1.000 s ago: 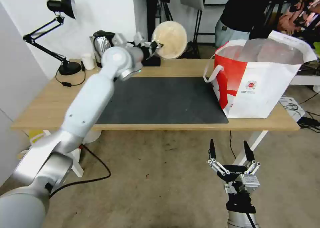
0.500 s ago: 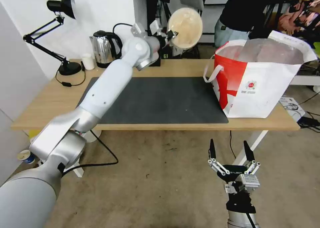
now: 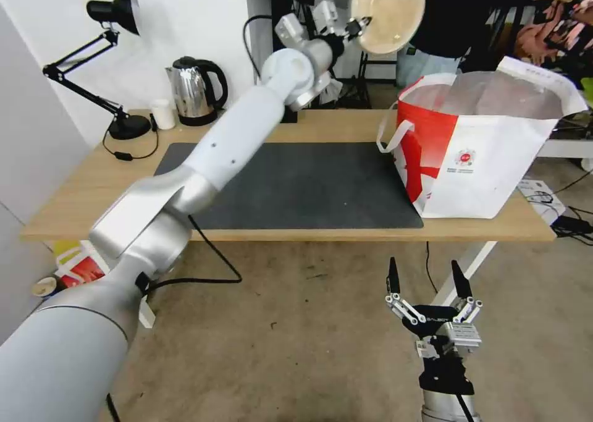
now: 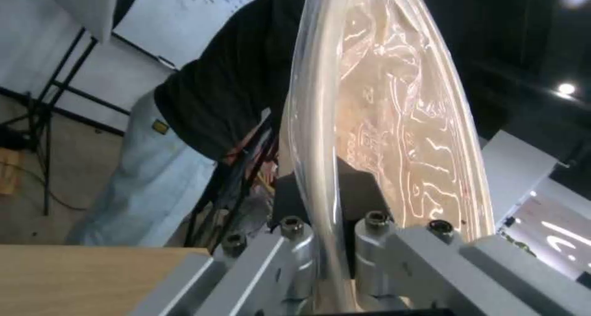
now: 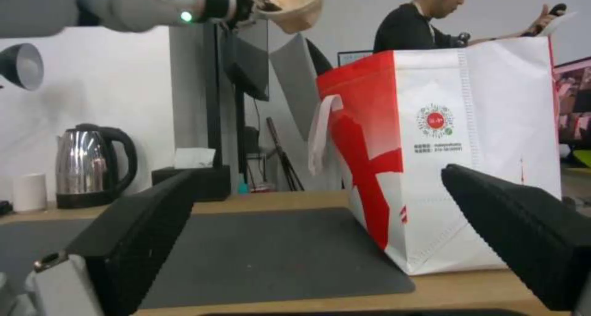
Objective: Pick up the trash from the table and place it into the takeout bag.
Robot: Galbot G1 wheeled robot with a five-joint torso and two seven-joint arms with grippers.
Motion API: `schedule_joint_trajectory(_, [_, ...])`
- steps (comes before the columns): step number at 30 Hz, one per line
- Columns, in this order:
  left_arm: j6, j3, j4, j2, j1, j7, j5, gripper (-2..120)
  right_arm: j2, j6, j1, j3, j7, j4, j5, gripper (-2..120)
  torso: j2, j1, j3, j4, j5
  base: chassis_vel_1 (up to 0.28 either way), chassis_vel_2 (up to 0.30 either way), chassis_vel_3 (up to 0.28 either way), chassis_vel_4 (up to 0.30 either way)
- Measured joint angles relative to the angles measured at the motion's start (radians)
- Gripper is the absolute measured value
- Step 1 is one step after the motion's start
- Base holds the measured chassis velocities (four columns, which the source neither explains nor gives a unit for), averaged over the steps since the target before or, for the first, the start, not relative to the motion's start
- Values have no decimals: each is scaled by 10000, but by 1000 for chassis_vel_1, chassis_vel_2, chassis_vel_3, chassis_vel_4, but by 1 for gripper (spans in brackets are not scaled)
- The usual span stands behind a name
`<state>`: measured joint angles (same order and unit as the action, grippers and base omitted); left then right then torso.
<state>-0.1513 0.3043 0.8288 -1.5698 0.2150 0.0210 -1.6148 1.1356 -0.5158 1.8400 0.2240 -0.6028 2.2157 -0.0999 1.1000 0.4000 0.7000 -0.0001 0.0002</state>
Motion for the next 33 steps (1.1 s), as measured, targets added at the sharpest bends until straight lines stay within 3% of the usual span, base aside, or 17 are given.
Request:
schedule_joint_trajectory(8, [378,670,-833,-289,258,708,-166,1,0,0,-1,0,0,0,0,100,0,0,0,3,-3,0,0,0,0])
schedule_joint_trajectory(24, [668,2902,-982,-268,603,2095,-947,1,0,0,0,0,0,0,0,100,0,0,0,1,-1,0,0,0,0])
schedule_joint_trajectory(33, [752,3515,-961,-267,560,2312,-1163,1,0,0,0,0,0,0,0,100,0,0,0,0,-2,0,0,0,0])
